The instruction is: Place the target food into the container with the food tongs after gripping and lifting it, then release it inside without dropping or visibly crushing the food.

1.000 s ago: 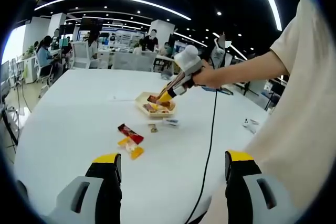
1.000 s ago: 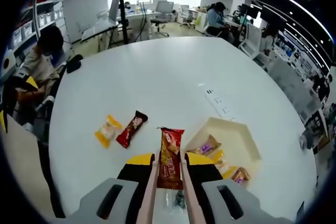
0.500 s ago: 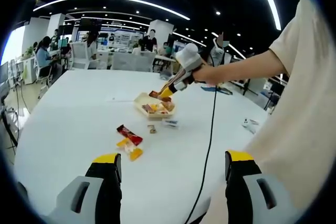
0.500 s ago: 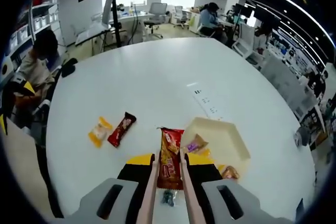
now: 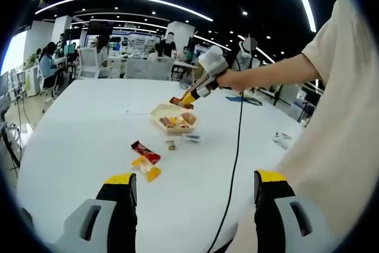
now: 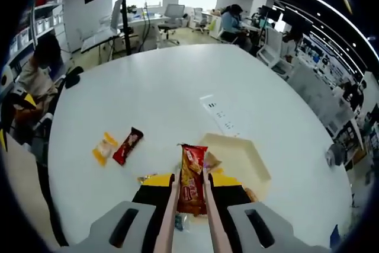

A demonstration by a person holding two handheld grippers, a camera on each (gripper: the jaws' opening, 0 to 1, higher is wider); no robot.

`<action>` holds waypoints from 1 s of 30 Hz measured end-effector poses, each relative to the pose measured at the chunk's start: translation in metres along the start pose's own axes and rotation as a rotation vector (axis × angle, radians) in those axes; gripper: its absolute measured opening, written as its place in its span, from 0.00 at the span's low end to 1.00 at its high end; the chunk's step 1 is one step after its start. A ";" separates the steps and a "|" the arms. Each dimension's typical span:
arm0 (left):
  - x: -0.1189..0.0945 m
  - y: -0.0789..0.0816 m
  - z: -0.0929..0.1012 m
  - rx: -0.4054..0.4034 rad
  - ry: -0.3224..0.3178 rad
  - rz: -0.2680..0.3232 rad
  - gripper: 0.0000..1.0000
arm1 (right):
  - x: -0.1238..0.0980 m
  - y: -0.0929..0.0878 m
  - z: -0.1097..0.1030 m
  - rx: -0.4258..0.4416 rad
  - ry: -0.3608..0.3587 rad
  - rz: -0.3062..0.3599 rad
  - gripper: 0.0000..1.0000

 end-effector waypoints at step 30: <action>0.008 0.004 0.005 0.012 -0.015 -0.014 0.81 | -0.013 -0.002 0.032 0.013 -0.041 0.004 0.22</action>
Point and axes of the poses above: the point that each gripper's makers call its tool centre point, and the gripper's own axes: x roughly forward along the fingers, z roughly to its right, y roughly out of its top, the point moved 3 cm from there along -x, roughly backward along the fingers, and after that the axes turned 13 degrees about y, right-handed, at the moved point
